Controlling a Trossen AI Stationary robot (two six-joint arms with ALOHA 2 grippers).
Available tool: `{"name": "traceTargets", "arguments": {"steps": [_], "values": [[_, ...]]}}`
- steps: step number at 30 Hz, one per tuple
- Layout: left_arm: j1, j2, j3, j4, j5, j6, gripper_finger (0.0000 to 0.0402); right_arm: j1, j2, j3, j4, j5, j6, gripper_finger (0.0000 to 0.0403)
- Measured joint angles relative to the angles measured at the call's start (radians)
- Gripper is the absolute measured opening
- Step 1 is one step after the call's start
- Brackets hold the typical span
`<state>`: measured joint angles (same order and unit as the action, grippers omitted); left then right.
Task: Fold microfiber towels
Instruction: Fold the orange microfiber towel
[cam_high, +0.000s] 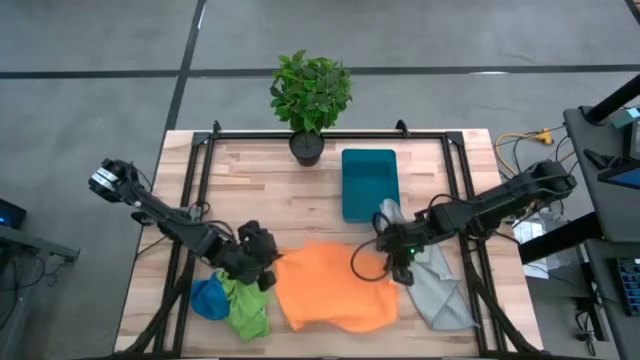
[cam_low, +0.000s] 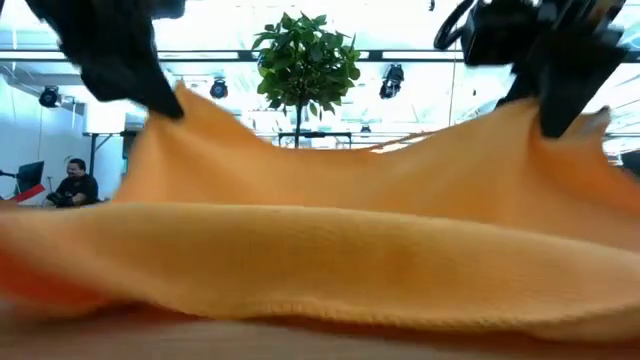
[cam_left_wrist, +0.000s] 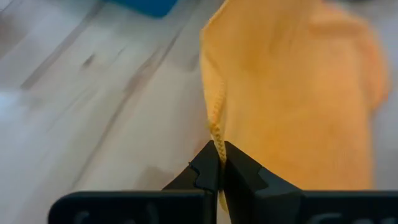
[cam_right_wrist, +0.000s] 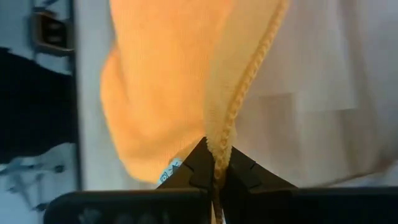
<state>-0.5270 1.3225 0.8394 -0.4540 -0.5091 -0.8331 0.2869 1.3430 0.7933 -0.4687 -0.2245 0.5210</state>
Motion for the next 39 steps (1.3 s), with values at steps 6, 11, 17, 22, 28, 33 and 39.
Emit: {"name": "traceTargets", "arguments": {"steps": [6,11,17,22,28,33,39], "values": [[0.031,0.081,-0.047,0.000,-0.002,-0.006,0.0000,-0.050,0.043,-0.011,0.010,0.021,-0.059,0.0009],[0.034,0.143,-0.057,0.000,-0.024,-0.052,0.0000,-0.066,0.134,0.004,0.016,0.050,-0.073,0.0009],[0.037,0.183,-0.055,0.001,-0.024,-0.052,0.0000,-0.072,0.245,0.026,0.004,0.052,-0.080,0.0009],[0.044,0.186,-0.055,0.001,-0.024,-0.053,0.0000,-0.072,0.285,0.039,-0.007,0.053,-0.078,0.0009],[0.080,0.181,-0.055,-0.001,-0.021,-0.055,0.0009,-0.072,0.272,0.077,-0.125,0.211,-0.038,0.0009],[0.116,0.171,-0.055,-0.008,-0.019,-0.055,0.0065,-0.073,0.212,0.125,-0.264,0.320,-0.036,0.0012],[0.147,0.114,-0.055,-0.021,-0.020,-0.052,0.0147,-0.079,0.101,0.135,-0.278,0.332,-0.043,0.0039]]}}
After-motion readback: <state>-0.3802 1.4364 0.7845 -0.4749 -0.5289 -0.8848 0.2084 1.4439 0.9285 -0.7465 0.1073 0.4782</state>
